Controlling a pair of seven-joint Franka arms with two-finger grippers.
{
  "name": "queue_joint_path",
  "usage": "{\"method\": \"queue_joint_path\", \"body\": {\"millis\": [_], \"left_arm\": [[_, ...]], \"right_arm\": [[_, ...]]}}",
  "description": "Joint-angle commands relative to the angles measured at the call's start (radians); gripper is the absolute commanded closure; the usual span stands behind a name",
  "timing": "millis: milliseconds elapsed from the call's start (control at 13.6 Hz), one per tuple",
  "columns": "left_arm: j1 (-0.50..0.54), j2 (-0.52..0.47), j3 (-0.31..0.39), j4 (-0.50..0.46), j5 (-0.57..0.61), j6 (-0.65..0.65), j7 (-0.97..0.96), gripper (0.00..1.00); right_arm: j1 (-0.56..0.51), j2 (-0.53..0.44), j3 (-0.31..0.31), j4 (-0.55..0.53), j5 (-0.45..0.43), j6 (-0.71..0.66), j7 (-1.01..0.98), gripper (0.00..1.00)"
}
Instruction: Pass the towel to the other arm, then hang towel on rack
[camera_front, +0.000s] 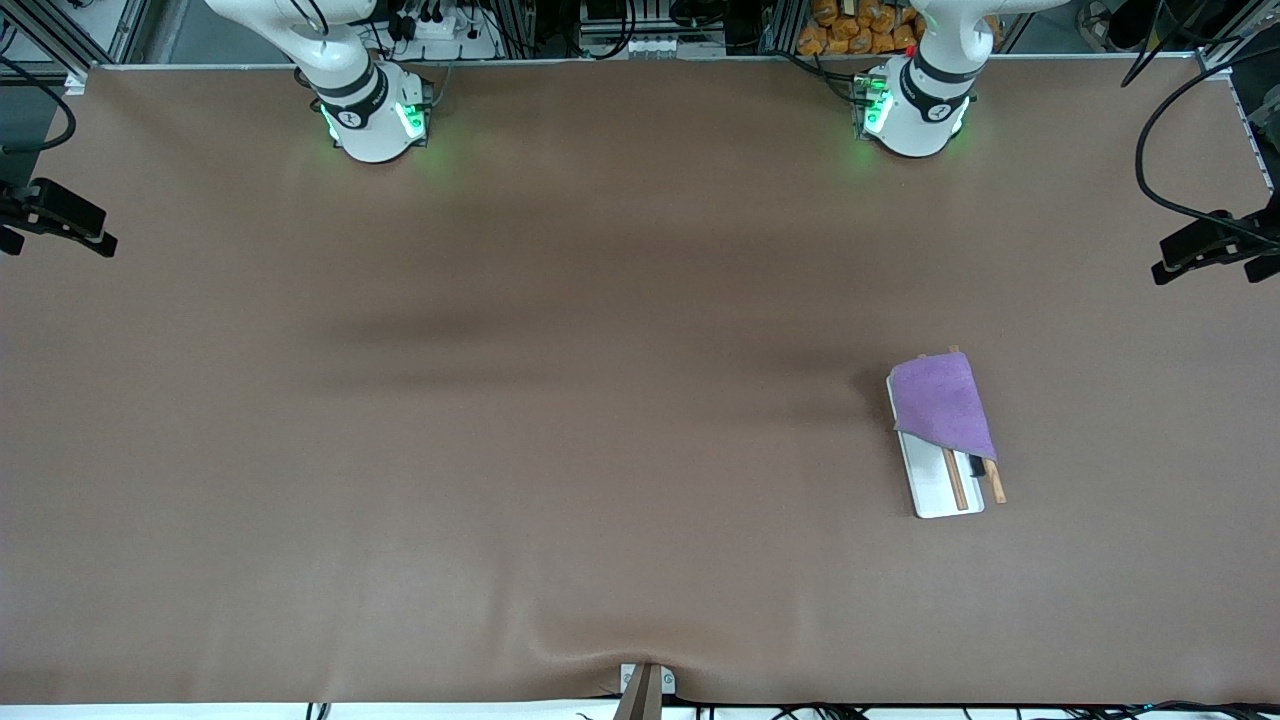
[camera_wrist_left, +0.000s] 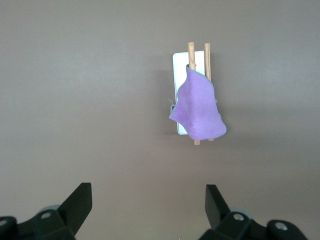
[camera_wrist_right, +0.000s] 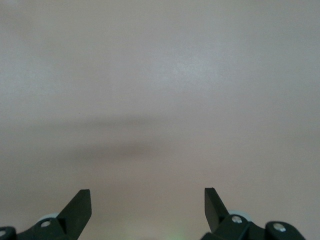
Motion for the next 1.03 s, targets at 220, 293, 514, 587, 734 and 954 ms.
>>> {"method": "queue_joint_path", "body": {"millis": [220,293,514,587,734,954], "left_arm": [[-0.040,-0.046,-0.014,-0.045,0.019,-0.005,-0.095,0.00],[-0.045,-0.049,-0.016,-0.046,0.019,-0.010,-0.101,0.00],[-0.045,-0.066,-0.036,-0.051,0.020,-0.033,-0.109,0.00],[-0.048,-0.064,-0.034,-0.042,0.022,-0.033,-0.109,0.00],[-0.057,-0.064,-0.034,-0.029,0.025,-0.039,-0.107,0.00],[-0.080,-0.060,-0.019,-0.014,0.026,-0.042,-0.107,0.00]], "right_arm": [[0.006,-0.006,-0.004,-0.003,0.003,0.003,0.000,0.00],[0.006,-0.006,-0.004,-0.003,0.003,0.004,0.000,0.00],[0.007,-0.006,-0.004,-0.005,0.003,0.003,0.000,0.00],[0.007,-0.006,-0.004,-0.005,0.001,0.003,0.000,0.00],[0.004,-0.006,-0.004,-0.005,0.003,0.001,0.000,0.00],[0.004,-0.007,-0.004,-0.003,0.003,0.001,0.000,0.00]]}}
